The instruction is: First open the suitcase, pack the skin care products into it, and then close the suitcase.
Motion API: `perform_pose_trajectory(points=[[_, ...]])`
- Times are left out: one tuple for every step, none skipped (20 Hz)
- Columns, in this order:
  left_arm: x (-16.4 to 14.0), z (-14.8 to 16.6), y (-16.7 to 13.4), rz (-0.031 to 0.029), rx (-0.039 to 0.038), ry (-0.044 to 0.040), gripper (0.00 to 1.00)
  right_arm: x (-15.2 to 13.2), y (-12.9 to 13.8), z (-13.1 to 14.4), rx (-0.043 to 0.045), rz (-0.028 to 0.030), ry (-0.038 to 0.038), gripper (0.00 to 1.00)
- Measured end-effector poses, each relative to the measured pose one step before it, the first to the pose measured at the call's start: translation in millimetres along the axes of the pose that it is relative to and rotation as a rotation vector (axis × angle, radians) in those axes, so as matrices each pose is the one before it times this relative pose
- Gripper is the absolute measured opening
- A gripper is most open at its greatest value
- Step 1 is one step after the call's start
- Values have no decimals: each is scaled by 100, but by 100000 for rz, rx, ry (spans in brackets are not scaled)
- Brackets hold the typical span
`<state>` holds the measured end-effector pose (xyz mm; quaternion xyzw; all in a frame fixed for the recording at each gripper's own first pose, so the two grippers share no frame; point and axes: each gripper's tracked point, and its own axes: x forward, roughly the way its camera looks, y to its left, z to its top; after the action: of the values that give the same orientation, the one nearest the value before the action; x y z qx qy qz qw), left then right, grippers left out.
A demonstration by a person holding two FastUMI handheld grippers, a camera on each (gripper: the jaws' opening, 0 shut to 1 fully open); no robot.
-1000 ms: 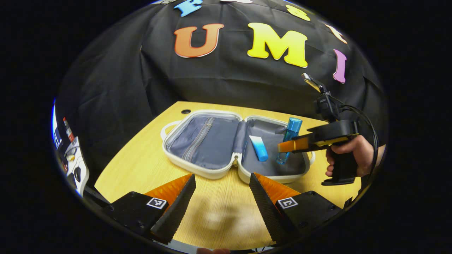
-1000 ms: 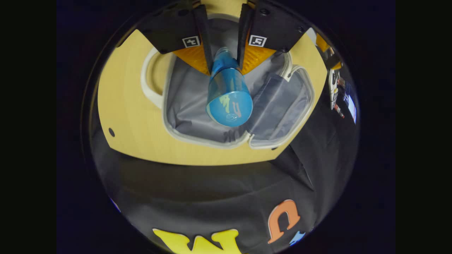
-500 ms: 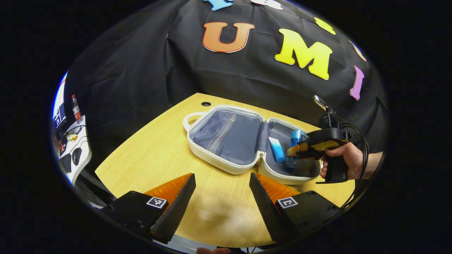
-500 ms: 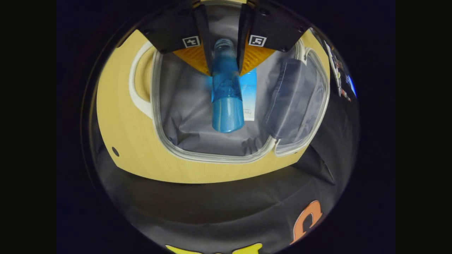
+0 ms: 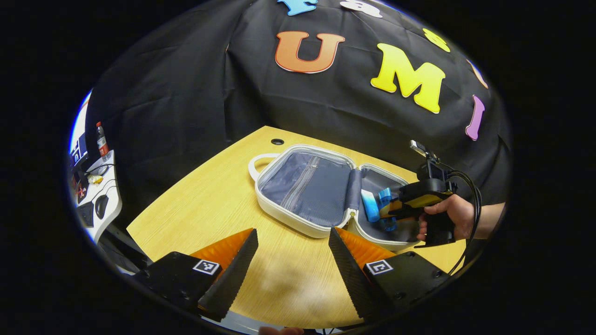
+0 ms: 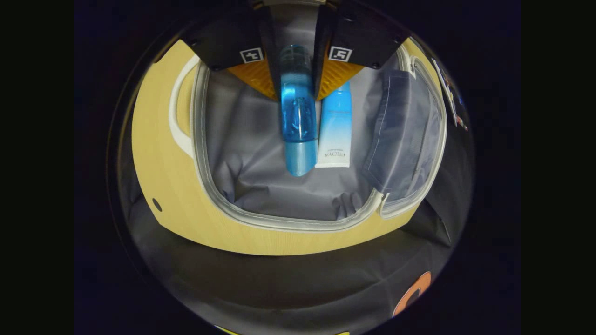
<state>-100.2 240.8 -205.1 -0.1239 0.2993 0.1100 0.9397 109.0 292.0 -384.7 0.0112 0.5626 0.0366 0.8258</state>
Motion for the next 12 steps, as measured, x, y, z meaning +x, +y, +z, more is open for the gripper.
perform_pose_trajectory(points=[[-35, 141, -122, -642, -144, -240, 98, -74, 35, 14, -723, -378, 21, 35], [-37, 206, -9, -113, 153, -482, 98, 41, 65, -157, -745, 67, 196, 36], [-100, 34, 102, -235, 274, -57, 98, -92, 98, 24, -145, 299, -139, 36], [-91, 84, 0, 2, 325, -427, 98, -129, 112, -115, 202, 426, 157, 38], [7, 174, -97, -532, 315, -356, 98, -203, -22, -142, -407, 167, 132, 39], [-89, 250, -26, -286, 323, -783, 98, -566, -104, -31, -777, 491, -723, 40], [-24, 437, 70, -760, 192, -1194, 98, -797, 54, 18, -1596, 1207, -1220, 42], [20, 482, 219, -151, 107, -1484, 98, -957, -13, 24, -2035, 1488, -1975, 48], [-3, 529, 445, -204, -167, -1704, 98, -1310, -177, 266, -1845, 1374, -2878, 58], [158, 647, 433, -135, -380, -1701, 98, -1458, -68, 260, -2014, 1468, -3252, 63], [41, 603, 409, -489, -368, -1553, 98, -1599, -109, 373, -1939, 1356, -3692, 72], [87, 749, 268, -863, -287, -1641, 98, -1834, 63, 333, -1241, 1459, -4245, 72]])
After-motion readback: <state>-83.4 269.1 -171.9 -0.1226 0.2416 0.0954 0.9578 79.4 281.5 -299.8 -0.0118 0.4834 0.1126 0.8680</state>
